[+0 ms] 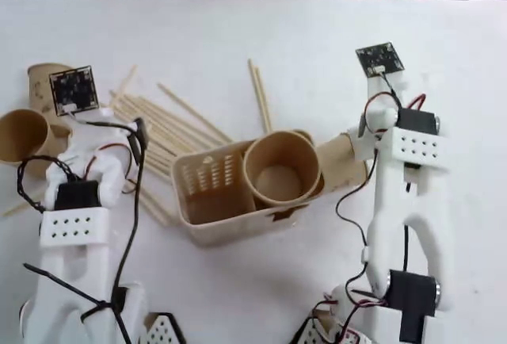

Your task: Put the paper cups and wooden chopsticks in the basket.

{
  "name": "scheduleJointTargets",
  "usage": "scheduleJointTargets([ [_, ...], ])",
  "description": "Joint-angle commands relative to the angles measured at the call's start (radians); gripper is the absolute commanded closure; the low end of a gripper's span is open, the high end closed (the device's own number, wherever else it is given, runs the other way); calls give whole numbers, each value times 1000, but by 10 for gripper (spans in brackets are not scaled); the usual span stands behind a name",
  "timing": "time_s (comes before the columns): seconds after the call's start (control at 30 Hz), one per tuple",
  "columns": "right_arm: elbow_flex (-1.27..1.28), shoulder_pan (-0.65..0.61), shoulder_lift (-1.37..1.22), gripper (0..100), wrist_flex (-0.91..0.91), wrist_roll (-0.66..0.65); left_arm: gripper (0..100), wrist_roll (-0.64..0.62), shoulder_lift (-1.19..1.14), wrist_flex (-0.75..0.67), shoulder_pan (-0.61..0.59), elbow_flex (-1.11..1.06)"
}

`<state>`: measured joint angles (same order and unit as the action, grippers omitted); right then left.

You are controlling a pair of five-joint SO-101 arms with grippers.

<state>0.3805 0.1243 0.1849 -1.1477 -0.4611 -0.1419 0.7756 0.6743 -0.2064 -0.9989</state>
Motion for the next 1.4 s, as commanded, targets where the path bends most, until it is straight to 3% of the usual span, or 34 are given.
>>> scheduleJointTargets([
  [0.0,-12,-45,-5,680,19,9,823,-3,1,-20,5,8],
  [0.53,61,-99,61,680,-79,0,826,37,1,-21,5,8],
  [0.93,107,-134,438,680,-165,0,826,37,1,-21,5,8],
  [1.13,308,-262,473,680,-4,-17,826,37,1,-20,5,8],
  [1.37,341,-232,314,680,150,66,826,37,1,-20,5,8],
])
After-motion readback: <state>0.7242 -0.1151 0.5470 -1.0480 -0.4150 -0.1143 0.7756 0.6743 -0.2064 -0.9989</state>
